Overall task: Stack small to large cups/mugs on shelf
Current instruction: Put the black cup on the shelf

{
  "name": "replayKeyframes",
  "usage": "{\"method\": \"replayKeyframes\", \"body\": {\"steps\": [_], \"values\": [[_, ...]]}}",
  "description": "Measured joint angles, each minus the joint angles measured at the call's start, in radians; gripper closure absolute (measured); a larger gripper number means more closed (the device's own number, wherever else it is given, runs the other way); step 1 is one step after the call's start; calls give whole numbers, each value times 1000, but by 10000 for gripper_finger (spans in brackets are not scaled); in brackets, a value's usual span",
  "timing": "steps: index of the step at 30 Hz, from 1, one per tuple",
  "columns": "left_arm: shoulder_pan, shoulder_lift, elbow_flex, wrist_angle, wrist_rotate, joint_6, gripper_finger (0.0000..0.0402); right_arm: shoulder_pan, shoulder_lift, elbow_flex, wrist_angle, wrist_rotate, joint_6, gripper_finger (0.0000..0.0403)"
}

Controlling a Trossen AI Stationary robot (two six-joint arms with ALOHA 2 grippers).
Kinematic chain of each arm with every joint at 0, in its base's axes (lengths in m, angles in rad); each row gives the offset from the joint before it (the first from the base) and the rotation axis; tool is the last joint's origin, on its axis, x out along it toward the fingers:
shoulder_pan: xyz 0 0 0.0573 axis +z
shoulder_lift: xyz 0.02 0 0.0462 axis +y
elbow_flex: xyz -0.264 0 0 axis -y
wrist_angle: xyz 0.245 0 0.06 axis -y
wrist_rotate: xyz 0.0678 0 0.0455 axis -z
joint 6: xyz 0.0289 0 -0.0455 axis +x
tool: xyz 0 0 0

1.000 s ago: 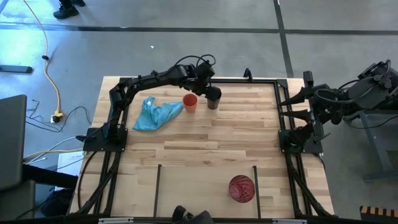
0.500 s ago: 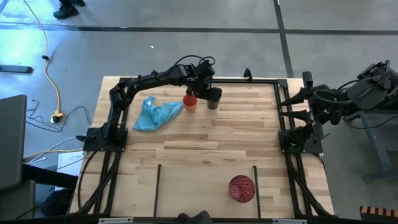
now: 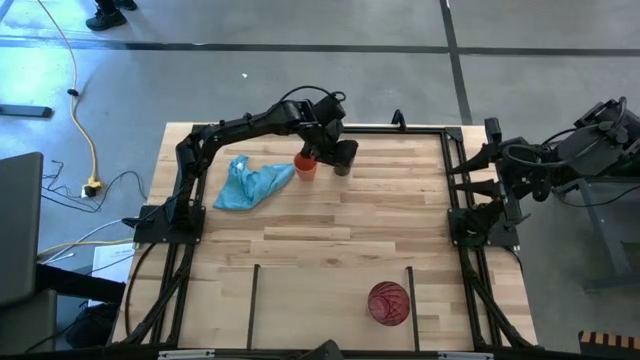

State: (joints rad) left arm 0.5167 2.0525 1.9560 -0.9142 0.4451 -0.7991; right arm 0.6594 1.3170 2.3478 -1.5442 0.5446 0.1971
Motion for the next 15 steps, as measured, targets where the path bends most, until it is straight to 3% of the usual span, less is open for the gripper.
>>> {"method": "replayKeyframes", "body": {"steps": [6, 15], "values": [[0, 0, 0, -1, -152, -44, 231, 0, 0, 0, 0, -4, -23, 289], [-1, 0, 0, -2, -269, -42, 232, 0, 0, 0, -1, -32, -48, 289]]}}
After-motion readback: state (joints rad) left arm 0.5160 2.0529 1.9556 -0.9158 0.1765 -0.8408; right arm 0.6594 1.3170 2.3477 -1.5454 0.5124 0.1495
